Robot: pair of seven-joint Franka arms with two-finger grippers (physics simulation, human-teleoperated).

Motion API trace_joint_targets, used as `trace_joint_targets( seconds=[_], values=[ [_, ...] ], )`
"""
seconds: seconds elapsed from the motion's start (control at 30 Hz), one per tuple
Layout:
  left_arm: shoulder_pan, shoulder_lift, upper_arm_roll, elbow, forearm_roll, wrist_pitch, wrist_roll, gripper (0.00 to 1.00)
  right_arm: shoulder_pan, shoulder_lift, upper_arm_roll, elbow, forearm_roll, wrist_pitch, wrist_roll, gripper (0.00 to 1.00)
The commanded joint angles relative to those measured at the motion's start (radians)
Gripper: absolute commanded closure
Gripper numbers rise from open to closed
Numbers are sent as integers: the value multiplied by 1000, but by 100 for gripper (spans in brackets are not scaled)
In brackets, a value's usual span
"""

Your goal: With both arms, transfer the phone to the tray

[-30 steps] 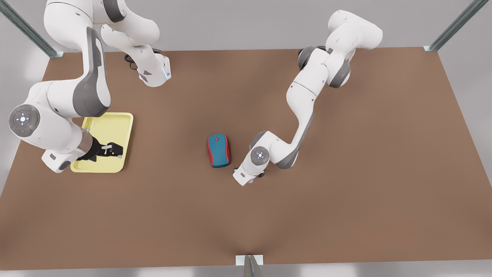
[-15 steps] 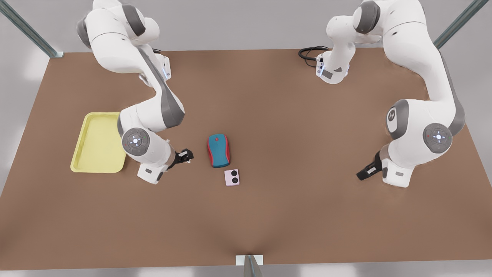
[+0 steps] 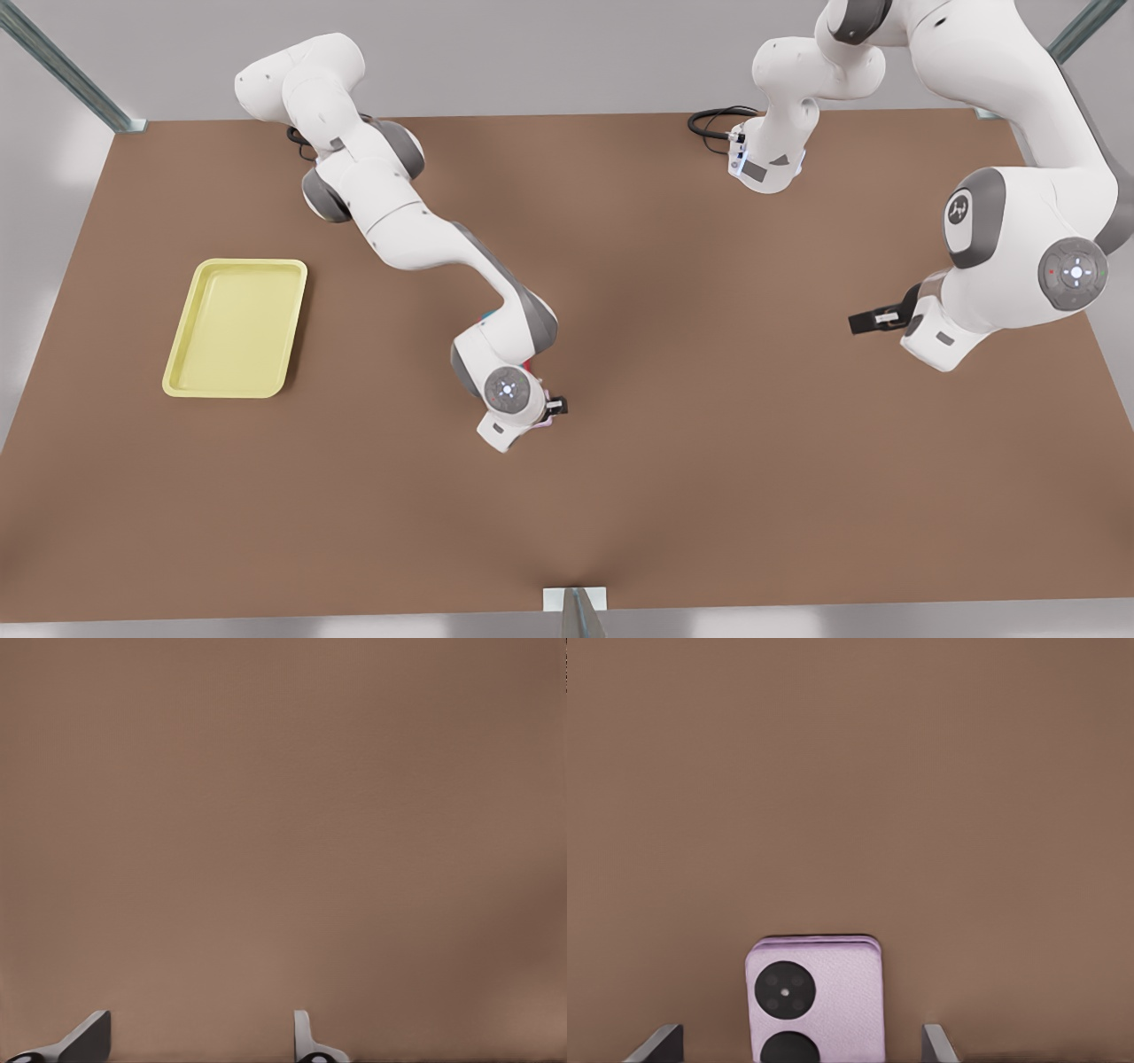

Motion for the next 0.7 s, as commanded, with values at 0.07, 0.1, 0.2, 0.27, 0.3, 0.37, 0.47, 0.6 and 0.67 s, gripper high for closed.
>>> trace_joint_targets(
  seconds=[0.07, 0.1, 0.2, 0.27, 0.3, 0.37, 0.47, 0.6, 0.67],
  values=[
    [0, 7, 0, -1, -5, -23, 302, 0, -18, 5, 34, -20, -10, -1, 281, 0],
    [0, 7, 0, -1, -5, -23, 301, 0, -19, 11, 34, -22, -11, -1, 236, 0],
    [0, 8, 0, -1, -7, -23, 304, 0, -18, 11, 40, -54, -40, 0, 138, 0],
    [0, 16, 0, -1, -7, -21, 304, 0, -22, 14, 41, -56, -40, 12, 54, 0],
    [0, 19, 0, -1, -7, -21, 304, 0, -19, 19, 42, -56, -51, 17, 32, 0],
    [0, 21, 0, 1, -7, -21, 304, 0, -16, 23, 42, -63, -56, 31, 12, 0],
    [0, 39, 0, 1, -8, -20, 306, 0, -16, 28, 42, -65, -57, 38, -32, 0],
    [0, 42, 0, 1, -8, -20, 306, 0, -15, 28, 42, -65, -62, 58, -77, 0],
    [0, 44, 0, 1, -8, -20, 306, 0, -16, 28, 42, -62, -59, 71, -91, 0]
  ],
)
